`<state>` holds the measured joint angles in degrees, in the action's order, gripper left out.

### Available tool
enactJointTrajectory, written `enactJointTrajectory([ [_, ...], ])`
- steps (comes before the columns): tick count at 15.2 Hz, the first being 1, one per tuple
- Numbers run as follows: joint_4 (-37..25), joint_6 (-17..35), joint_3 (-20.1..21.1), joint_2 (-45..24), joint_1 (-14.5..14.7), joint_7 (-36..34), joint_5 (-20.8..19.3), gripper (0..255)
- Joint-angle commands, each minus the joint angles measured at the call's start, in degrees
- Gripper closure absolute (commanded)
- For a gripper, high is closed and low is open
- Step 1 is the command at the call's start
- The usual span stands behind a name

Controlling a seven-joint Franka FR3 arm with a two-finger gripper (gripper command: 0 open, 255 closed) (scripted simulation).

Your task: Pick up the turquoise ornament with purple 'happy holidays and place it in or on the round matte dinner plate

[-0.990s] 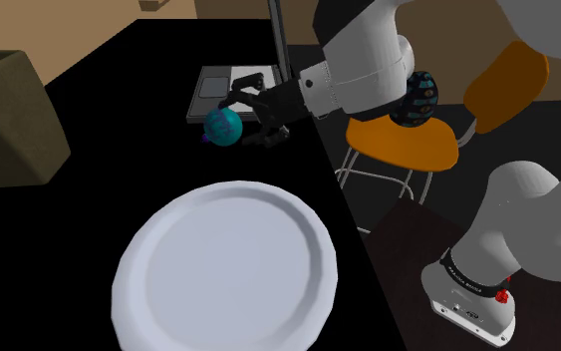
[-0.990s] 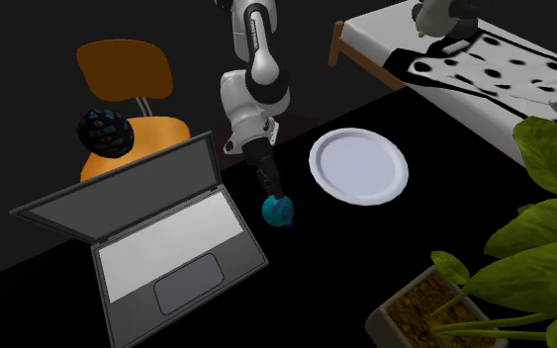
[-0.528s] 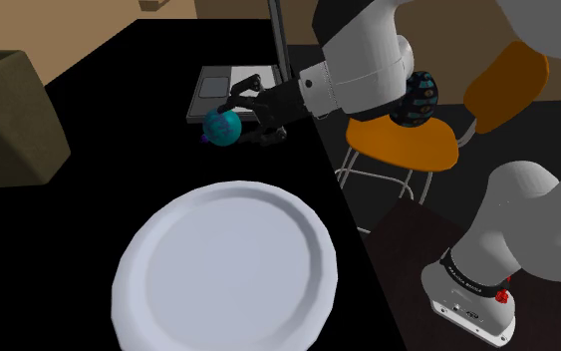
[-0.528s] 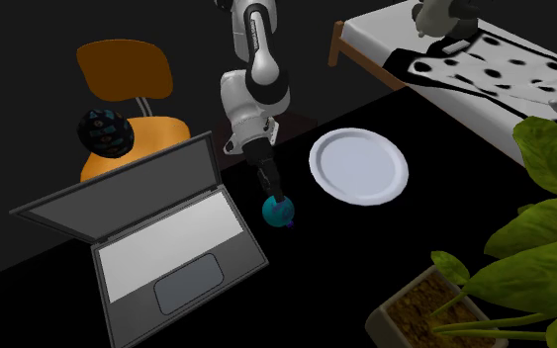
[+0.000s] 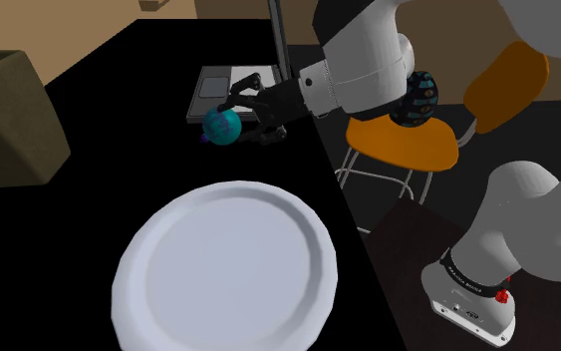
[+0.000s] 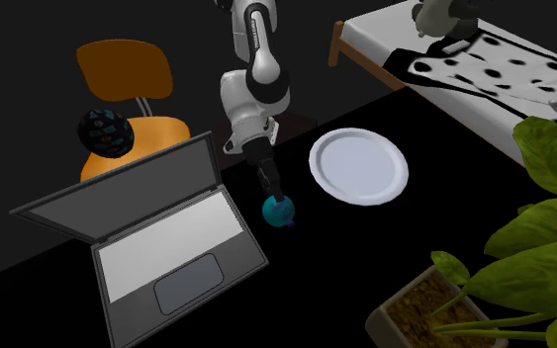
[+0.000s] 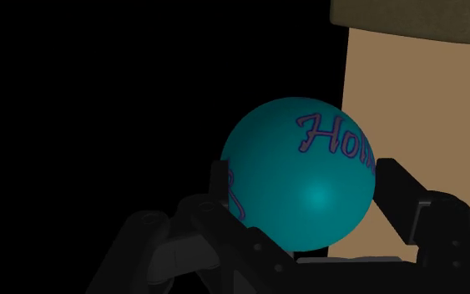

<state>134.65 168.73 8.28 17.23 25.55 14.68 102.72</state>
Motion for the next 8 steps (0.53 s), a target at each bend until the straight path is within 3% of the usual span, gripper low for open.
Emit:
enactJointTrajectory([
  [1,-0.03,0.18,-0.14,0.58,0.25,-3.05,-2.93,255],
  [8,-0.35,-0.21,0.13,3.06,-0.28,-17.26,-16.64,255],
])
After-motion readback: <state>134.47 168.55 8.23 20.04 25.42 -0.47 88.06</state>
